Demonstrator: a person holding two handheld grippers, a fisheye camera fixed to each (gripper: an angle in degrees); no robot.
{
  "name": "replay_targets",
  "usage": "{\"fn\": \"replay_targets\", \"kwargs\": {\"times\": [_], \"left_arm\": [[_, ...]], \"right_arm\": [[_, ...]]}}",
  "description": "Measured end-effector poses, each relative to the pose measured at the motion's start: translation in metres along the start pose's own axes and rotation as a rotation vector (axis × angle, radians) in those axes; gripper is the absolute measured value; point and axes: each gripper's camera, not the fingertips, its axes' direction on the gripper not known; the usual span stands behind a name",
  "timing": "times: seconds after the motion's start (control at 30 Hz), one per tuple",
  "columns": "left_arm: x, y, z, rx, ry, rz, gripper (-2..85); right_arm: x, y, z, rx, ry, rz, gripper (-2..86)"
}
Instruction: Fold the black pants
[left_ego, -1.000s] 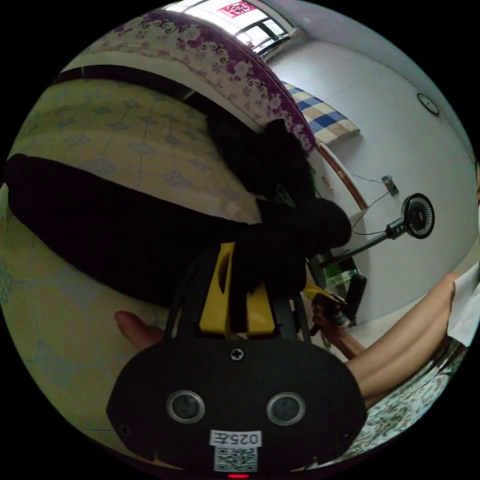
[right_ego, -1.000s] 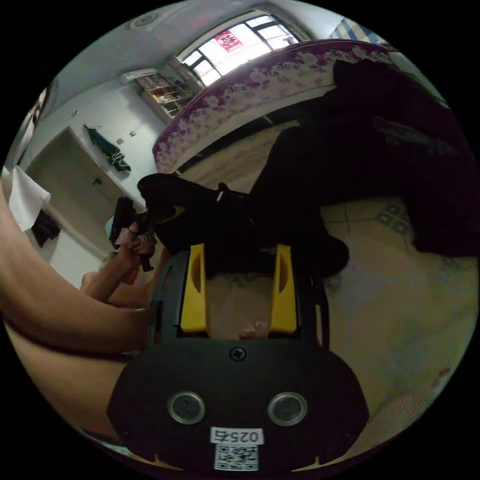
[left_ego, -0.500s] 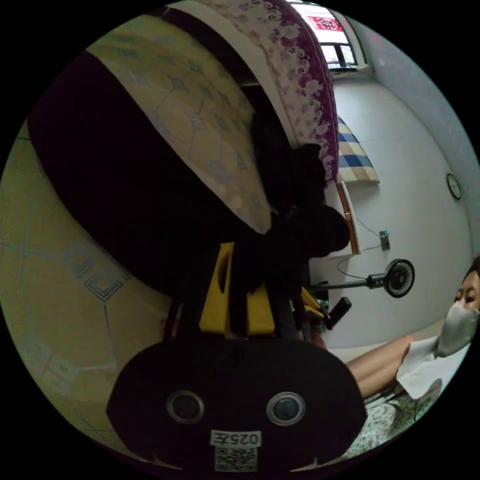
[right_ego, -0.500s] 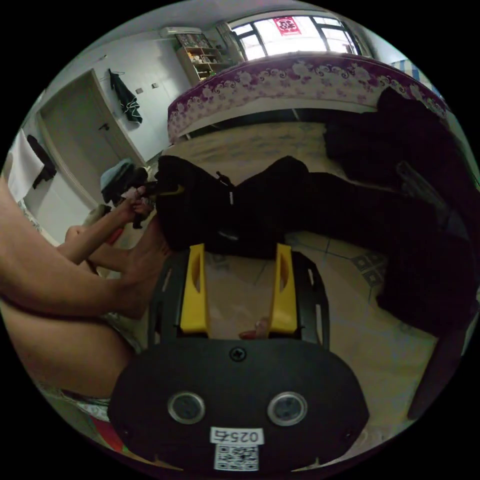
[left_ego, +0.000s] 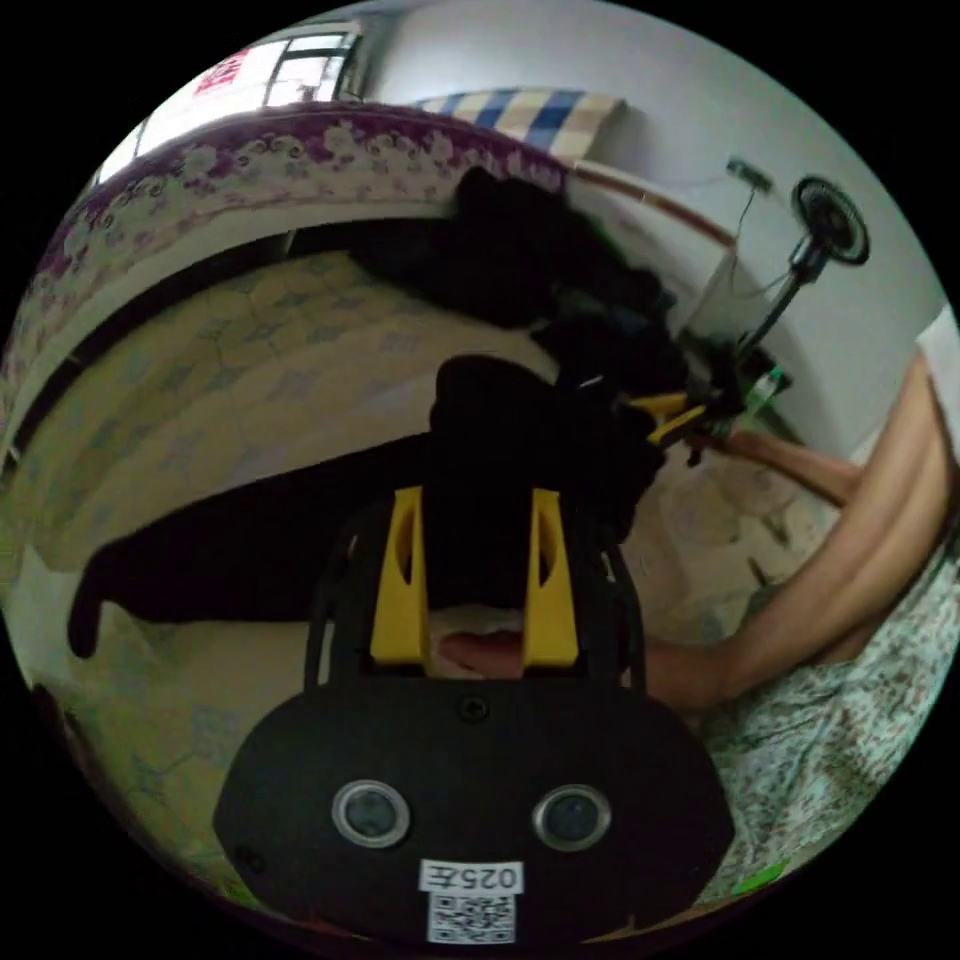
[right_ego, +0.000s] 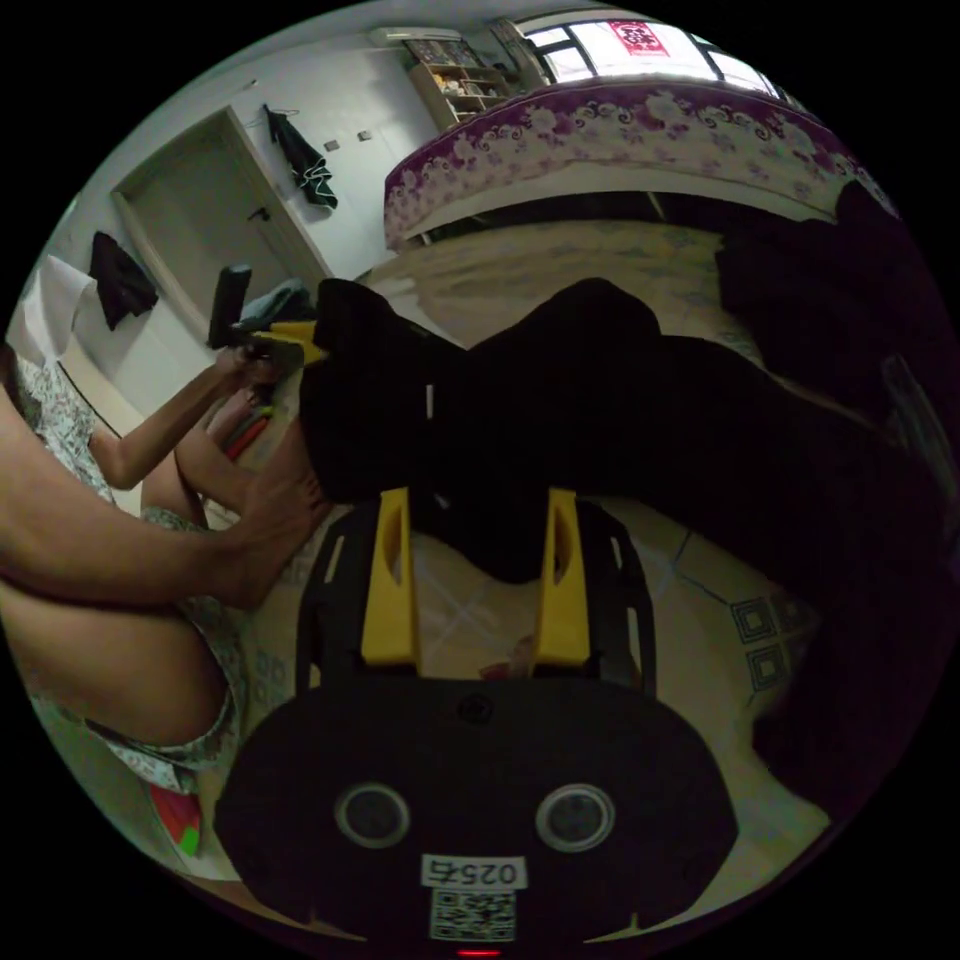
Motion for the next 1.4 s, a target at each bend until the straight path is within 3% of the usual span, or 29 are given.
{"fn": "replay_targets", "kwargs": {"times": [0.07, 0.17, 0.27, 0.4, 0.5, 0.63, 0.73, 0.87, 0.97, 1.03, 1.13, 1.27, 1.4], "left_arm": [[0.004, -0.012, 0.013, -0.033, -0.096, 0.033, 6.2], [0.000, -0.026, 0.025, -0.053, -0.028, 0.003, 3.2], [-0.013, -0.028, -0.001, 0.080, 0.039, -0.117, 1.6], [-0.012, -0.066, -0.082, 0.321, 0.128, -0.145, 0.0], [0.016, -0.122, -0.163, 0.465, 0.067, -0.071, -0.7], [0.065, -0.163, -0.283, 0.678, -0.076, 0.066, -0.8], [0.098, -0.128, -0.379, 0.903, -0.050, 0.271, -0.5], [0.115, -0.070, -0.443, 1.087, -0.032, 0.506, 0.1], [0.087, -0.092, -0.422, 1.107, 0.172, 0.469, -0.1], [0.060, -0.144, -0.359, 0.959, 0.484, 0.435, -0.4], [0.061, -0.179, -0.260, 0.745, 0.770, 0.486, -0.7], [0.026, -0.149, -0.149, 0.696, 1.059, 0.324, -0.9], [0.009, -0.097, -0.025, 0.608, 1.422, 0.149, -1.0]], "right_arm": [[-0.004, -0.003, -0.003, -0.024, -0.012, -0.022, 11.5], [-0.011, -0.011, -0.012, -0.097, -0.069, 0.006, 5.2], [-0.040, -0.022, -0.068, 0.080, -0.029, 0.037, 4.3], [-0.103, -0.082, -0.178, 0.272, 0.206, -0.093, 3.7], [-0.148, -0.137, -0.250, 0.324, 0.408, -0.210, 3.1], [-0.247, -0.165, -0.369, 0.561, 0.457, -0.350, 1.7], [-0.358, -0.144, -0.433, 0.717, 0.552, -0.583, 1.0], [-0.441, -0.130, -0.471, 0.751, 0.548, -0.830, 0.8], [-0.441, -0.169, -0.456, 0.646, 0.380, -0.898, 0.7], [-0.421, -0.216, -0.402, 0.472, 0.097, -0.927, 0.5], [-0.397, -0.248, -0.310, 0.313, -0.171, -0.889, -0.4], [-0.360, -0.236, -0.251, 0.299, -0.313, -0.815, -0.8], [-0.321, -0.214, -0.161, 0.098, -0.330, -0.677, -0.4]]}}
